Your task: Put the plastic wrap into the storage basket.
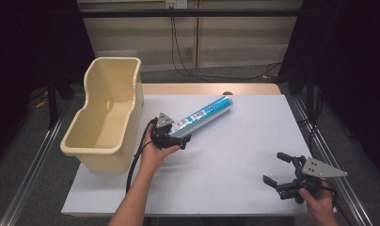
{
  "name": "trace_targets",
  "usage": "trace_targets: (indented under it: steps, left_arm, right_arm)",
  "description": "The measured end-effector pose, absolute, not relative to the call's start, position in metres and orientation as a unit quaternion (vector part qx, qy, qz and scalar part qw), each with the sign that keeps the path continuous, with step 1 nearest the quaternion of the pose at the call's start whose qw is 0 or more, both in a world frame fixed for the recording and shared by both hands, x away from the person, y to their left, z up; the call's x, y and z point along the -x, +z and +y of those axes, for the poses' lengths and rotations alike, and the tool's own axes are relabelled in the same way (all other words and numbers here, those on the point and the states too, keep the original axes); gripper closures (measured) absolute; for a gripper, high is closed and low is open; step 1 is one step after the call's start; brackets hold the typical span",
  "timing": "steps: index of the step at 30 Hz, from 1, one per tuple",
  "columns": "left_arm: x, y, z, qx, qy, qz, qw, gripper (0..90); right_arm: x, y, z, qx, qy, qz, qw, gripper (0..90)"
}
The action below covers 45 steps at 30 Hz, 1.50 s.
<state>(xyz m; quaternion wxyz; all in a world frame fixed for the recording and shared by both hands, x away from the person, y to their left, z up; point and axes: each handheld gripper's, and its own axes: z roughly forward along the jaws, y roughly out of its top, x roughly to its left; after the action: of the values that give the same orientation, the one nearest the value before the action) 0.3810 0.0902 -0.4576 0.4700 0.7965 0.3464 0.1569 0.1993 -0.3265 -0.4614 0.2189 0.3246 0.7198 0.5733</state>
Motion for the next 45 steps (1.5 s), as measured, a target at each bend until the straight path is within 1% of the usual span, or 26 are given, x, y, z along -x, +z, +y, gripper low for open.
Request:
trace_targets:
  steps: [3, 12, 18, 22, 25, 27, 31, 32, 37, 45]
  left_arm:
    - [-0.383, -0.458, 0.088, -0.801, 0.149, 0.348, 0.464, 1.9]
    - [-0.385, -0.460, 0.087, -0.807, 0.169, 0.349, 0.446, 6.5]
    - [-0.390, -0.466, 0.087, -0.813, 0.167, 0.350, 0.435, 7.5]
    - [-0.393, -0.470, 0.088, -0.818, 0.162, 0.353, 0.425, 10.6]
    - [-0.394, -0.472, 0.088, -0.822, 0.160, 0.350, 0.421, 11.1]
    - [-0.394, -0.471, 0.089, -0.822, 0.160, 0.349, 0.420, 13.7]
    - [-0.395, -0.469, 0.092, -0.817, 0.159, 0.357, 0.423, 26.4]
    - [-0.395, -0.470, 0.092, -0.816, 0.155, 0.360, 0.424, 28.0]
    - [-0.394, -0.472, 0.088, -0.825, 0.159, 0.349, 0.416, 27.3]
    - [-0.390, -0.468, 0.086, -0.836, 0.165, 0.330, 0.405, 29.5]
  right_arm:
    - [-0.200, -0.461, -0.326, -0.324, 0.573, 0.721, 0.218, 0.0]
    - [-0.200, -0.462, -0.326, -0.323, 0.573, 0.721, 0.217, 0.0]
    - [-0.200, -0.462, -0.326, -0.322, 0.573, 0.722, 0.217, 0.0]
    - [-0.201, -0.462, -0.326, -0.323, 0.571, 0.723, 0.216, 0.0]
    - [-0.201, -0.462, -0.327, -0.323, 0.570, 0.724, 0.216, 0.0]
    - [-0.201, -0.462, -0.326, -0.324, 0.570, 0.724, 0.216, 0.0]
    - [-0.201, -0.463, -0.326, -0.321, 0.570, 0.725, 0.215, 0.0]
    - [-0.201, -0.463, -0.326, -0.321, 0.569, 0.726, 0.215, 0.0]
    - [-0.201, -0.463, -0.326, -0.322, 0.568, 0.726, 0.214, 0.0]
    - [-0.202, -0.464, -0.325, -0.320, 0.568, 0.728, 0.212, 0.0]
